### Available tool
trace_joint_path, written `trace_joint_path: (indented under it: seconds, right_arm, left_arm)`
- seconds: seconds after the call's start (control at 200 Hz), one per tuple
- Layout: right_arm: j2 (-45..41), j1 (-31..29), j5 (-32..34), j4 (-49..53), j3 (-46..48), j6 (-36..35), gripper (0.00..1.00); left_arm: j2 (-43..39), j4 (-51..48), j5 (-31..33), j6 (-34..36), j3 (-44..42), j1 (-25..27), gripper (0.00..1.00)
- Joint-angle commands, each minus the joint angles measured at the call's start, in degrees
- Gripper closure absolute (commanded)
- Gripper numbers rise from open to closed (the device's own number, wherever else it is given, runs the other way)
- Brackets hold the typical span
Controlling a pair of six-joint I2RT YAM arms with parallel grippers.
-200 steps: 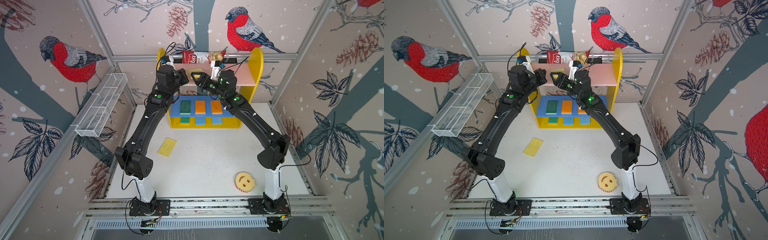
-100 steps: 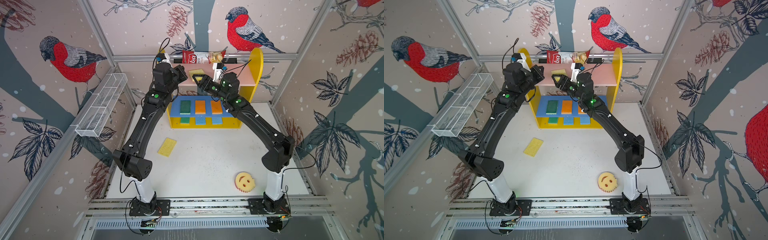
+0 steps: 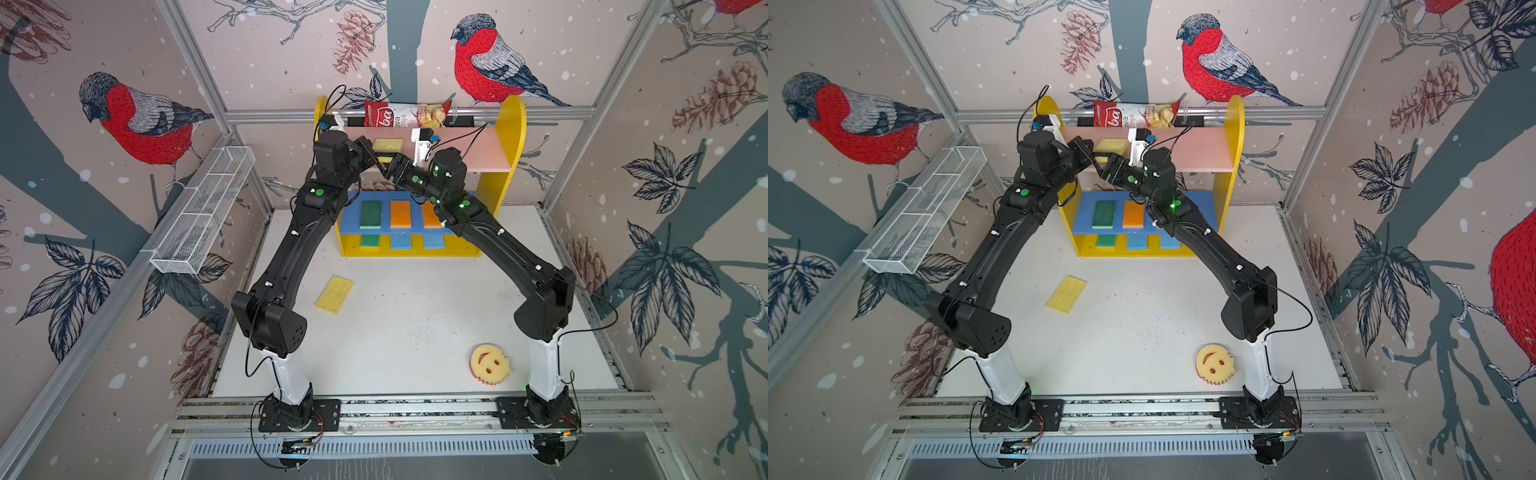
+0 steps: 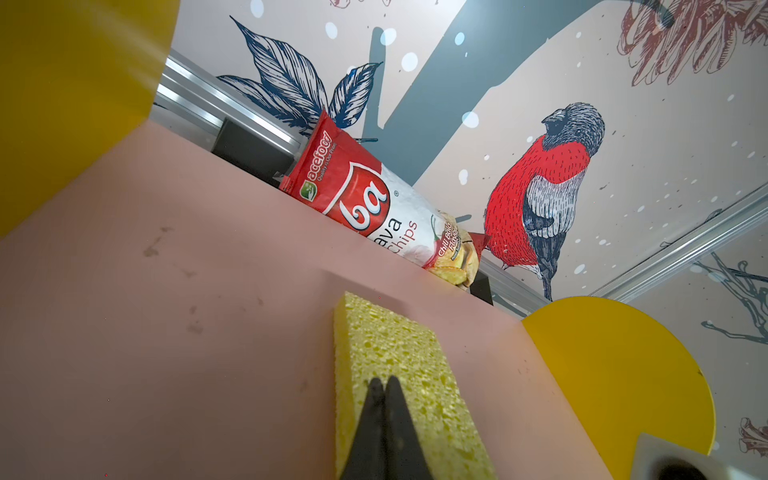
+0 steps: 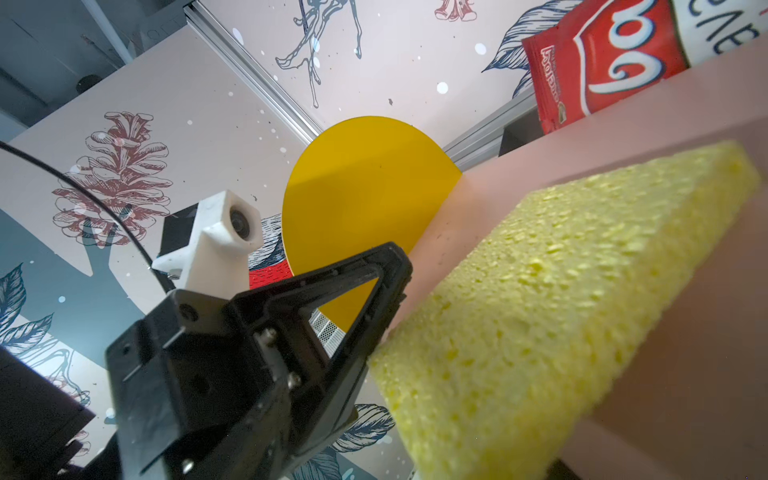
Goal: Place and organize the cleaning sponges onto the shelf
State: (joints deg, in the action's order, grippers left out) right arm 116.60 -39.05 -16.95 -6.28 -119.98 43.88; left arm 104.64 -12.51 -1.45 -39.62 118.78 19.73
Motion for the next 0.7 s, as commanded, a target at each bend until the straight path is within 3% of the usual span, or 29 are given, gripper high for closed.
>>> trace_joint_path:
  seconds: [0.0, 0.2, 0.695]
  right_arm:
    - [0.16, 0.92, 1.33, 12.28, 3.17, 1.94, 0.3]
    - [-4.34, 2.26, 1.52, 8.54, 10.56, 2.8, 0.31]
    - [-6.07, 5.65, -0.41, 5.9, 14.6, 5.08, 0.32]
  left_arm:
    - [0.54, 3.35, -1.0, -0.19, 0.0, -0.03, 1.0]
    - [1.09, 4.29, -1.18, -0.62, 0.09, -0.04, 1.0]
    - [0.38, 5.08, -1.45, -0.87, -0.58, -0.04, 1.0]
